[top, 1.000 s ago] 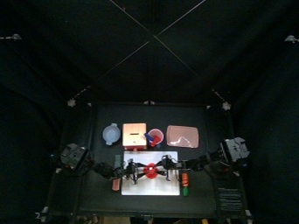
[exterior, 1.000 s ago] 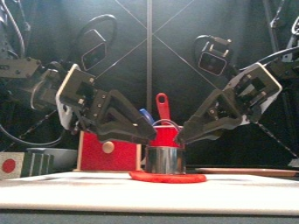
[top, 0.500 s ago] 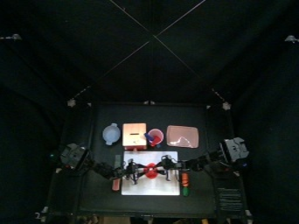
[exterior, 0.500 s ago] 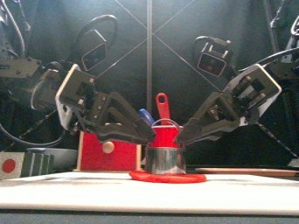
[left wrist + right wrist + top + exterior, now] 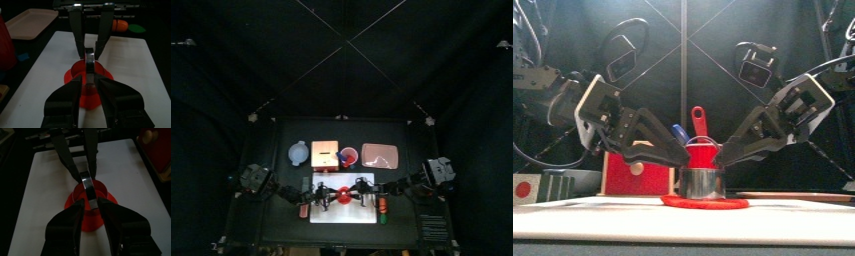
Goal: Get the cutter from the drawer then cut the dough then place the extra dough in the bowl
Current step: Cut the dough
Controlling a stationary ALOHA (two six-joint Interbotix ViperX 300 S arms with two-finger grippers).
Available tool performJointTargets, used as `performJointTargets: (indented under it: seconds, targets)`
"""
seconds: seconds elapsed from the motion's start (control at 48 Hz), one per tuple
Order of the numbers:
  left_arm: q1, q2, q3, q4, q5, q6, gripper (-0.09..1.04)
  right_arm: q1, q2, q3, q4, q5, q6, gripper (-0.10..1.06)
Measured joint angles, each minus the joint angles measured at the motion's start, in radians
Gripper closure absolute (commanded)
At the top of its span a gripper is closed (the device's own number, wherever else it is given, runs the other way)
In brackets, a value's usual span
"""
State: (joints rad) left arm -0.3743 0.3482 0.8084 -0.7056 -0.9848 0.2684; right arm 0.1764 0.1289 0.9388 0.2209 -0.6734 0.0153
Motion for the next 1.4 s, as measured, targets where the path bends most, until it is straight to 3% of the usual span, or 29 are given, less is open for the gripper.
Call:
performJointTargets:
  seconds: [0.417, 0.625, 1.396]
  targets:
    - [0.002, 0.011, -0.006, 0.002, 0.005, 0.0, 0.32, -0.005, 0.017, -0.005, 0.0, 0.002, 0.0, 0.38]
    - [0.003, 0.011, -0.008, 0.0, 0.021, -0.002, 0.39, -0.006, 0.017, -0.008, 0.0, 0.014, 0.0, 0.39]
    - [0.008, 0.028, -0.011, -0.003, 0.051, -0.002, 0.39, -0.005, 0.029, -0.014, 0.0, 0.035, 0.005, 0.39]
